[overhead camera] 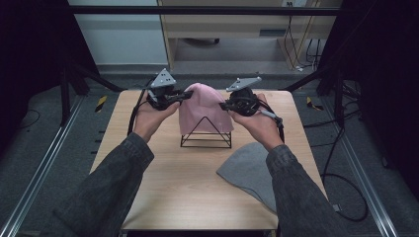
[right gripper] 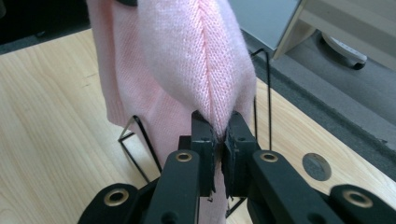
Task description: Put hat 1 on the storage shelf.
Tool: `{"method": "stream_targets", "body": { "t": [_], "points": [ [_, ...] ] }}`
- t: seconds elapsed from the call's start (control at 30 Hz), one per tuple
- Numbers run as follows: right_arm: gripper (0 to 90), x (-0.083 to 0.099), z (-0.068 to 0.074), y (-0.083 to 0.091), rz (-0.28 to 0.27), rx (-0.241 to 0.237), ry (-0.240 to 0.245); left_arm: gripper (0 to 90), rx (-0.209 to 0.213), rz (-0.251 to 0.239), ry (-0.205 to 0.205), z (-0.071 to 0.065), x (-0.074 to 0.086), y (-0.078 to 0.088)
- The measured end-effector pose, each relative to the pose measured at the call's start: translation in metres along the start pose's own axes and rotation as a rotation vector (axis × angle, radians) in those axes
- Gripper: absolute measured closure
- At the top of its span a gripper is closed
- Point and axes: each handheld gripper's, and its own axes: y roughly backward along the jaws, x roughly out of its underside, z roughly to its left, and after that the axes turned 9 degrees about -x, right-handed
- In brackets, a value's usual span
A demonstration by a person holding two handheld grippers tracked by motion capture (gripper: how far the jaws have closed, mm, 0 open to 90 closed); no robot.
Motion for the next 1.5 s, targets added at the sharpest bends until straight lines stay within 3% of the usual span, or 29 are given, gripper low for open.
{"method": "stream_targets", "body": {
  "t": [0.27, 0.4, 0.67, 0.7, 0.73, 0.77, 0.9, 1.03, 1.2, 1.3, 1.4, 1.5],
  "points": [
    [84.7, 0.007, -0.002, -0.01, 0.038, 0.012, 0.001, 79.2, 0.022, 0.029, -0.006, -0.004, 0.01, -0.008],
    [84.7, 0.016, -0.007, -0.01, 0.046, 0.014, -0.028, 78.7, 0.037, 0.034, -0.011, -0.011, 0.013, -0.011],
    [83.9, 0.035, -0.008, -0.022, 0.102, -0.004, -0.064, 78.9, 0.049, 0.109, -0.018, -0.018, 0.025, -0.02],
    [80.6, 0.038, -0.007, -0.024, 0.108, -0.003, -0.067, 77.9, 0.054, 0.124, -0.02, -0.021, 0.028, -0.021],
    [80.6, 0.038, -0.007, -0.024, 0.108, -0.003, -0.067, 76.2, 0.054, 0.124, -0.02, -0.021, 0.028, -0.021],
    [71.9, 0.04, -0.006, -0.023, 0.11, 0.009, -0.072, 72.2, 0.044, 0.124, -0.014, -0.022, 0.03, -0.021],
    [57.0, 0.043, -0.005, -0.015, 0.094, 0.029, -0.093, 60.4, 0.025, 0.131, -0.008, -0.026, 0.033, -0.017],
    [48.9, 0.049, -0.003, -0.003, 0.072, 0.068, -0.108, 50.6, 0.002, 0.12, 0.007, -0.03, 0.038, -0.007],
    [43.5, 0.065, 0.001, 0.009, 0.083, 0.1, -0.13, 37.9, -0.011, 0.135, -0.005, -0.035, 0.042, 0.003],
    [37.8, 0.077, 0.001, 0.016, 0.105, 0.117, -0.137, 29.1, -0.01, 0.163, 0.004, -0.042, 0.054, 0.017],
    [32.3, 0.092, -0.002, 0.021, 0.116, 0.129, -0.168, 20.0, -0.02, 0.21, -0.025, -0.047, 0.072, 0.027],
    [28.4, 0.11, -0.007, 0.025, 0.126, 0.14, -0.208, 14.4, -0.03, 0.245, -0.028, -0.051, 0.095, 0.037]
  ]
}}
